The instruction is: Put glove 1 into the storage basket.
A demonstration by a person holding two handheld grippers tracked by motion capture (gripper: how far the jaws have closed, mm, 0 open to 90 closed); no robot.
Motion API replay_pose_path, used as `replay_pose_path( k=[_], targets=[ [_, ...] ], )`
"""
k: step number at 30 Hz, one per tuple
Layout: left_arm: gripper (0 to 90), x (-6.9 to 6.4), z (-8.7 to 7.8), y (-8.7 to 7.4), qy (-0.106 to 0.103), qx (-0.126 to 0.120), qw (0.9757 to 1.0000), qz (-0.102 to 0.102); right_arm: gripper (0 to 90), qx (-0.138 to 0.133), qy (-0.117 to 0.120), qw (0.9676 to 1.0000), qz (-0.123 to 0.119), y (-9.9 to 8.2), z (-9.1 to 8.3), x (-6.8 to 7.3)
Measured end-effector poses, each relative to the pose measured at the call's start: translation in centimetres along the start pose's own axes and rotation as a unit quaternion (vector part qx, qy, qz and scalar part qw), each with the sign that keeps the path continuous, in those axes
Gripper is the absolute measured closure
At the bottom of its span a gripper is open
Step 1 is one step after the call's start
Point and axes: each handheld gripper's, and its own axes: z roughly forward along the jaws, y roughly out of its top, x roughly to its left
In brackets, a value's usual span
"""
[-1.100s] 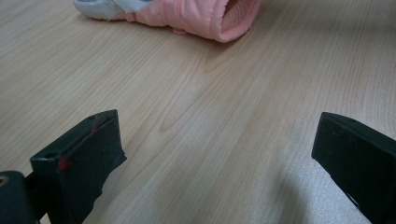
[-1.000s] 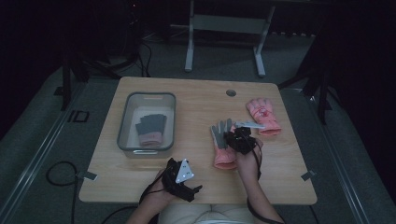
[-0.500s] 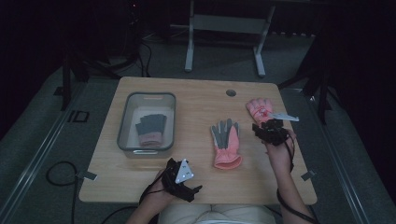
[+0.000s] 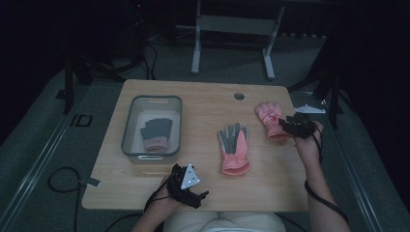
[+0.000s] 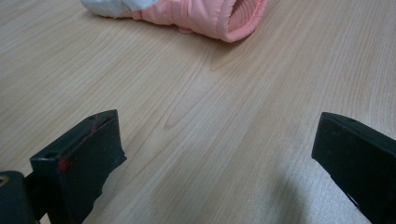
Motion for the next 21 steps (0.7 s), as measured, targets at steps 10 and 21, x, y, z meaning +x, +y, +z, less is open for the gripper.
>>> replay_pose_path(
  k=[10,21],
  targets=[
    [1.4,0.0,-0.1,-0.1,-0.002,-0.008,1.0000,-0.002,55.6,0.022,-0.024,0.9992,-0.025,1.5,3.1,-0.9],
    [1.4,0.0,0.1,-0.2,-0.003,-0.005,1.0000,0.005,52.7,0.059,-0.046,0.9960,-0.048,2.3,7.6,-1.1]
  ],
)
